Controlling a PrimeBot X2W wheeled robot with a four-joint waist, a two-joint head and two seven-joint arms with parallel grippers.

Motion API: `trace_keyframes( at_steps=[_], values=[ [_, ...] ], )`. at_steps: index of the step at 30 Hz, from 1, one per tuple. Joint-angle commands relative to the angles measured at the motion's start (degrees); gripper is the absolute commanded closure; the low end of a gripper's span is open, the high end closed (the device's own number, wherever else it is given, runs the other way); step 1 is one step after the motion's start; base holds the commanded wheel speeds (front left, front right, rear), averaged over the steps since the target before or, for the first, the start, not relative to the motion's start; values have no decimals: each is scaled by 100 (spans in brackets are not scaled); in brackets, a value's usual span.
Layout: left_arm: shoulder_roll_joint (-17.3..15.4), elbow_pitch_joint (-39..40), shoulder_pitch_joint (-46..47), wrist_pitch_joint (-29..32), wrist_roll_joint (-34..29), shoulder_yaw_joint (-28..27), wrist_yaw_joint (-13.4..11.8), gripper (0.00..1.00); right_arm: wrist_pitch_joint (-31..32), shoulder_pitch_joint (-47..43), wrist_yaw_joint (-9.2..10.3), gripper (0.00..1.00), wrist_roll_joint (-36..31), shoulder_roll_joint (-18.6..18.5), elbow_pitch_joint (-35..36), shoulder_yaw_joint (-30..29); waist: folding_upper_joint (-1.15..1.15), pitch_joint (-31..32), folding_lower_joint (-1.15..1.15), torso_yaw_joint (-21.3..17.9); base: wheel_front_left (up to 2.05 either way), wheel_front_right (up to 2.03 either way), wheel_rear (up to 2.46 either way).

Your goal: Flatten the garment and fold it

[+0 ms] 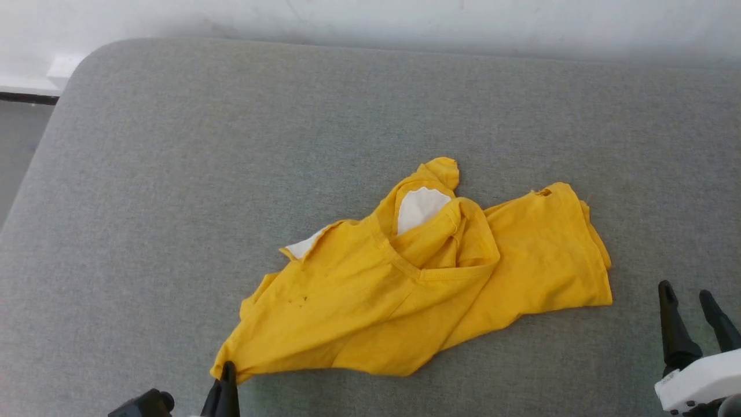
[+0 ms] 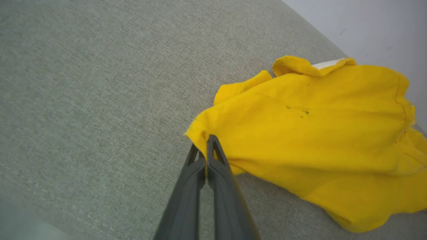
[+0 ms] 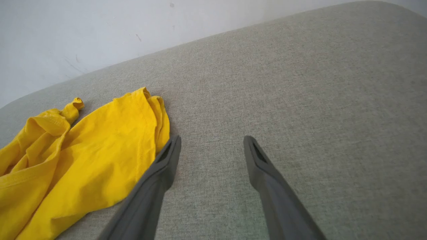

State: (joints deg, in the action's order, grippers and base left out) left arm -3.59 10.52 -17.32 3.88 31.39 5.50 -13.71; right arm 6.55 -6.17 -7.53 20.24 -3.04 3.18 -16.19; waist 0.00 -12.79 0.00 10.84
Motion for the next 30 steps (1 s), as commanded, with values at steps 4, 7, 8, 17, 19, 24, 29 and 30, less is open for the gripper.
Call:
trace_keyframes(
  at_steps=[4, 7, 8, 17, 19, 24, 29, 30],
  values=[
    [20, -31, 386, -161, 119, -2, 52, 0, 40, 35, 4, 0, -36, 16, -11, 32, 0, 42, 0, 48, 0, 0, 0],
    [-163, 152, 743, -161, 60, -42, 169, 0, 52, 42, 4, 0, -42, 16, -13, 45, 0, 54, 0, 53, 0, 0, 0],
    [-256, 217, 897, -136, 10, -47, 209, 0, 59, 43, 4, 0, -43, 16, -13, 56, 0, 47, 0, 50, 0, 0, 0],
    [-1128, -245, 2333, 801, -656, 762, 934, 0, 102, 139, 4, 0, -64, 16, 9, 168, 0, -175, 0, -129, 0, 0, 0],
    [-1206, -498, 2556, 984, -725, 958, 1103, 0, 118, 170, 4, 0, -81, 16, 13, 181, 0, -228, 0, -186, 0, 0, 0],
    [-1302, -1121, 2912, 1298, -797, 1225, 1330, 0, 124, 195, 4, 0, -86, 16, -8, 172, 0, -291, 0, -296, 0, 0, 0],
    [-1355, -1882, 3131, 1307, -862, 1301, 1409, 50, 125, 200, 4, 0, -90, 16, -34, 205, 0, -284, 0, -364, 0, 0, 0],
    [-1374, -2003, 3173, 1272, -899, 1323, 1428, 100, 123, 200, 4, 0, -88, 16, -39, 209, 0, -274, 0, -371, 0, 0, 0]
  ],
)
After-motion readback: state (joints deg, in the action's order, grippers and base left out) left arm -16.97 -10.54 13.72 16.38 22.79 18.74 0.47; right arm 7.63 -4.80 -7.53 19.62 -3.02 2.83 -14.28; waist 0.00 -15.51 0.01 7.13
